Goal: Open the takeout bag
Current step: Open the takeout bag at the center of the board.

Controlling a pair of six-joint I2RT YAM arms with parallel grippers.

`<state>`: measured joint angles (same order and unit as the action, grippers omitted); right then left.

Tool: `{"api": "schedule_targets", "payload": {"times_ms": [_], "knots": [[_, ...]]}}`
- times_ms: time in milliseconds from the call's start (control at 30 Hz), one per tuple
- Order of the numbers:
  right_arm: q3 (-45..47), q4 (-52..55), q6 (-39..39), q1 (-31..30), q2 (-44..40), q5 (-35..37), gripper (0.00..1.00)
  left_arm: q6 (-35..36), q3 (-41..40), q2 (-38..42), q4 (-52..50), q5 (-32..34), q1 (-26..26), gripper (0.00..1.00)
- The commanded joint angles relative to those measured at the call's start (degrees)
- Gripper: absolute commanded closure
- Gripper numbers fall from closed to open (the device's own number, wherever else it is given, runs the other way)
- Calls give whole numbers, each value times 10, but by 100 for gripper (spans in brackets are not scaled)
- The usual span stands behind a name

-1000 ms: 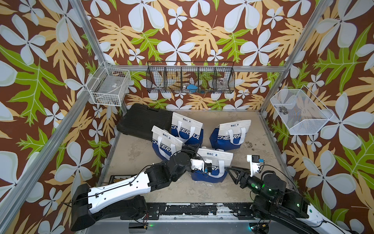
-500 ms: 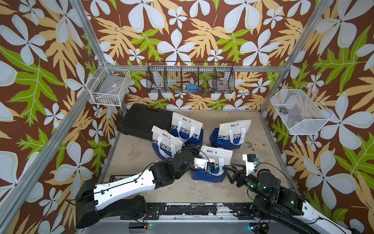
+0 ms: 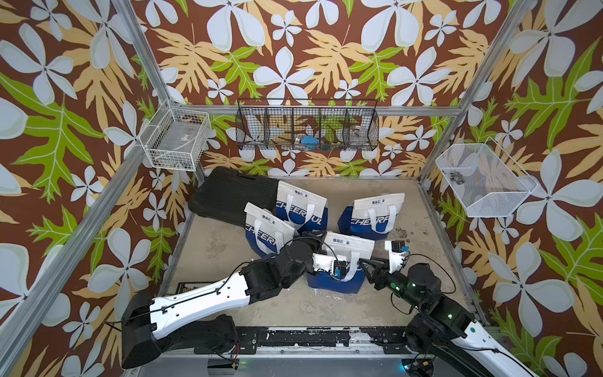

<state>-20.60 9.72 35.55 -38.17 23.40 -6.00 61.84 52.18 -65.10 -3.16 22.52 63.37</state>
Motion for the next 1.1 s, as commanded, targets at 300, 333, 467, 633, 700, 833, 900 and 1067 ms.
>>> {"api": "schedule_targets", "payload": {"times_ms": [300,333,467,633,700,833,900,1067], "knots": [[20,-100,-37,6,-41,-147,100,6,-35,11,67,-16,-41,28],[19,-97,-36,6,-39,-148,100,7,-37,10,86,-14,-47,28],[14,-76,-33,6,-31,-151,100,-55,13,14,65,-39,-40,30],[14,-75,-28,6,-48,-144,100,-128,77,18,1,-5,87,33],[9,-73,-30,6,-49,-139,100,-141,84,-8,-23,22,136,35],[-2,-67,-34,6,-44,-126,100,-203,83,-47,-10,54,158,37],[-4,-67,-33,6,-44,-124,100,-230,78,-60,29,76,159,37],[6,-75,-25,6,-42,-132,100,-286,83,-84,106,103,159,34]]}}
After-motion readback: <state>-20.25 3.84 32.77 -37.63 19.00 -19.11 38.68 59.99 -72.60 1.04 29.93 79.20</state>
